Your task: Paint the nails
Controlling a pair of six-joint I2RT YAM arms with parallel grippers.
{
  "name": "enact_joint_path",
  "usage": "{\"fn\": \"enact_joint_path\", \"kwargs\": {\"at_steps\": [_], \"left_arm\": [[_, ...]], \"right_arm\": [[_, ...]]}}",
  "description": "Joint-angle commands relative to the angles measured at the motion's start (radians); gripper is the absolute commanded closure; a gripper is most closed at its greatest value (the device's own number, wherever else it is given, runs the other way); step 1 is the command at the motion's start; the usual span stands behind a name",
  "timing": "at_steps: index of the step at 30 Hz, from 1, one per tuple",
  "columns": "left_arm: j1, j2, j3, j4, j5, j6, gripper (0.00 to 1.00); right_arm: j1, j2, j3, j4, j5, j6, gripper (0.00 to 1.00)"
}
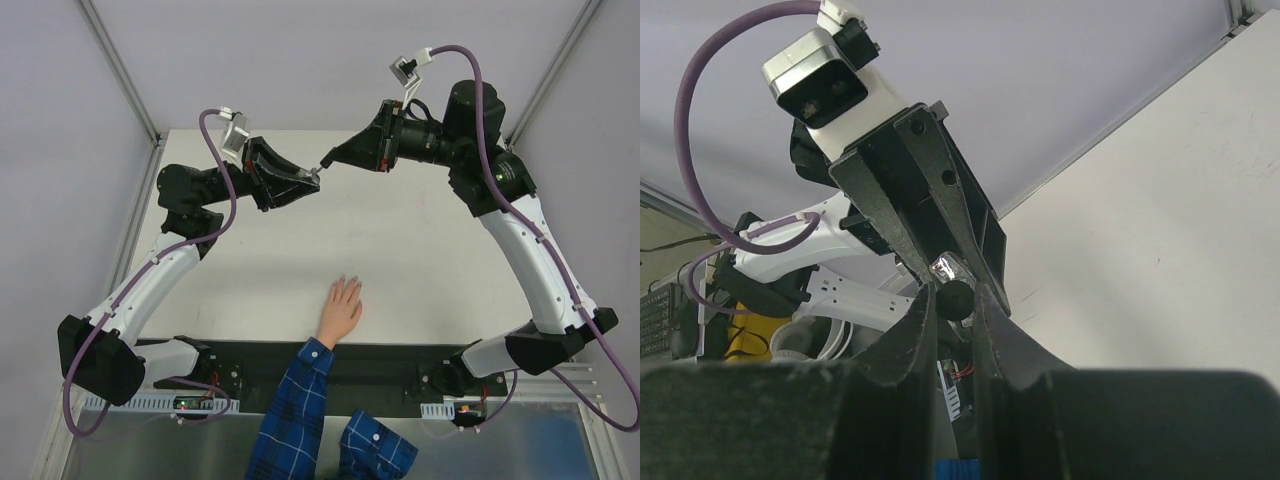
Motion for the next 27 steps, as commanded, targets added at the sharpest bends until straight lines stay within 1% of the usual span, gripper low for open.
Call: {"fn": "enact_joint_path", "kwargs": {"at_steps": [1, 12, 17, 23, 27], "left_arm": [[-0.008, -0.031, 0.015, 0.048, -0.027, 0.019, 1.00], [-0.011, -0.019, 0.014, 0.097, -0.055, 0.002, 1.00], [-0.016, -0.018, 0.012, 0.103, -0.075, 0.011, 1.00], [-0.048, -0.002, 0.002, 0.131, -0.136, 0.038, 1.00], [-0.068, 0.018, 0.020, 0.129, -0.151, 0.060, 1.00]], "right_arm": [[0.012, 0.006, 0.031, 0.036, -0.013, 0.011, 1.00], [0.059, 0.032, 0.048, -0.024, 0.058, -0.068, 1.00], [0.084, 0.020, 0.022, -0.042, 0.089, -0.107, 1.00], [0.102, -0.043, -0.082, -0.025, 0.191, -0.104, 0.98], [0.122, -0.033, -0.055, -0.071, 0.256, -0.097, 1.00]]}}
